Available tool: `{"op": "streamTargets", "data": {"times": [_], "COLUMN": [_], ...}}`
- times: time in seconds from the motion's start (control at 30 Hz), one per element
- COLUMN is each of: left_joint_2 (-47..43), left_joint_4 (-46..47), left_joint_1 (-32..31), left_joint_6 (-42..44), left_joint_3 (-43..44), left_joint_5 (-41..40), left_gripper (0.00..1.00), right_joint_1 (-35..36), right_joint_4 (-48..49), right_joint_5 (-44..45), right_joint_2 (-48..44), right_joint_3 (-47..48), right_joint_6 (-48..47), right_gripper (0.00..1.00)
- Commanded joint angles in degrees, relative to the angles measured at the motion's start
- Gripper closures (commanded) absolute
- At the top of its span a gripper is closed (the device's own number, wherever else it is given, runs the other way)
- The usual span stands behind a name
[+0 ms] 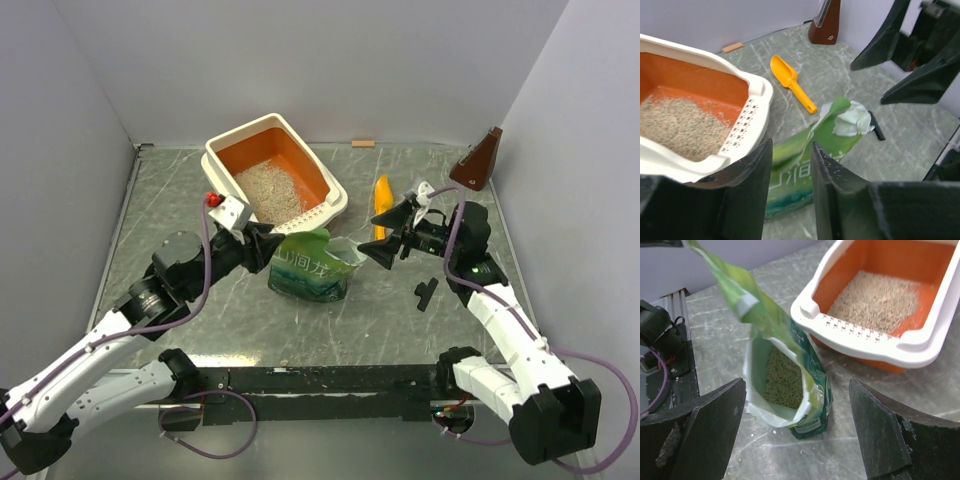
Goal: Fill the litter box with clean litter
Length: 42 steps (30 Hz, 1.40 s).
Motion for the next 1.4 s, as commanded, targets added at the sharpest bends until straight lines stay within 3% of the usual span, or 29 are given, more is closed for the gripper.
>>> {"op": "streamTargets", "data": {"times": [0.0,0.17,0.4,0.67,1.07,1.2,1.37], "left_joint_2": [-4.24,-9.17,-12.69,-13.66,-10.33,-7.43,-4.26], "left_joint_4": [-5.23,-7.69,-9.01,-7.44,-3.4,-2.78,0.03], "left_joint_1": [0.06,0.05,-0.03,-0.03,-0.03,0.14,2.51], "left_joint_6": [3.36,3.37,3.01,3.54,5.65,6.88,7.67], "left_joint_3": [2.48,-0.07,-3.5,-6.75,-7.72,-7.64,-8.68], "left_joint_5": [-1.27,-3.29,-2.86,-1.19,-0.49,-0.31,1.45], "left_gripper": [0.58,0.55,0.54,0.51,0.49,0.47,0.43], "right_joint_1": [0.73,5.03,6.01,6.1,6.45,6.54,6.54], "right_joint_4": [0.78,-6.52,-5.3,-2.48,15.09,20.18,21.16], "right_joint_5": [-2.93,-2.49,-5.57,-6.89,-7.77,-8.9,-11.28], "right_joint_2": [-3.59,-3.77,0.45,4.14,7.65,9.32,12.14], "right_joint_3": [1.48,1.57,-0.62,-1.42,-6.69,-7.3,-6.69], "right_joint_6": [-4.06,-15.74,-21.65,-22.0,-11.9,-8.74,-6.98], "right_gripper": [0.1,0.09,0.09,0.09,0.09,0.17,0.38]}}
